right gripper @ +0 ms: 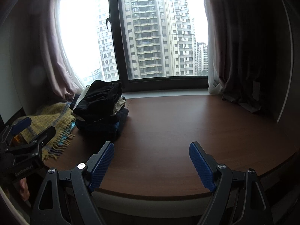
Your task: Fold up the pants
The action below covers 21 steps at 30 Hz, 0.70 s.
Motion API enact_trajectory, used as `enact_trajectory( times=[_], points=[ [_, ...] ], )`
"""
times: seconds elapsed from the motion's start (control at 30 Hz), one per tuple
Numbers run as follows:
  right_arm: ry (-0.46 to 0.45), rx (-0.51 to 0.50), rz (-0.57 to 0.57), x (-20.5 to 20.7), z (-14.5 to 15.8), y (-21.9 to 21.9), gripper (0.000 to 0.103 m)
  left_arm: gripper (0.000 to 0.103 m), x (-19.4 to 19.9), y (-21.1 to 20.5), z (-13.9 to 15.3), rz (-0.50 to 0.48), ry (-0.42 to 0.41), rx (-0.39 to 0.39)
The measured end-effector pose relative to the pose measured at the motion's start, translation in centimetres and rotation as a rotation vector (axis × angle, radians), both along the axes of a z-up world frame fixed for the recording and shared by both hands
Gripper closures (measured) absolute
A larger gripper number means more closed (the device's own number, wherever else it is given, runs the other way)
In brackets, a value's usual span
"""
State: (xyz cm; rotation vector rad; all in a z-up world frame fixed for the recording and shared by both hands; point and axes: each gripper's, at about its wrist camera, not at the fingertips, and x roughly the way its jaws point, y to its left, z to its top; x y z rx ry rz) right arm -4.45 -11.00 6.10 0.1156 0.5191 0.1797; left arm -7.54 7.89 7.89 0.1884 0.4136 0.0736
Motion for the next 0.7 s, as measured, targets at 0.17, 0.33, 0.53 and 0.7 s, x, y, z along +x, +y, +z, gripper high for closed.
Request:
enact_trajectory(
  times=[0.17, 0.33, 0.53, 0.7],
  points=[
    [0.008, 0.010, -0.011, -1.3, 0.0, -0.4, 0.020, 0.002, -0.9, 0.0, -0.2, -0.011, 0.015, -0.008],
    [0.005, 0.000, -0.026, -2.6, 0.2, -0.3, 0.020, 0.001, -2.0, 0.1, -0.4, -0.018, 0.026, -0.006],
    [0.016, -0.007, -0.028, -3.8, 0.0, 0.2, 0.020, 0.001, -3.1, 0.3, -0.6, -0.033, 0.036, -0.003],
    [0.028, -0.009, -0.038, -4.9, -0.3, 0.5, 0.020, 0.001, -4.0, 0.5, -0.8, -0.042, 0.044, -0.010]
  ],
)
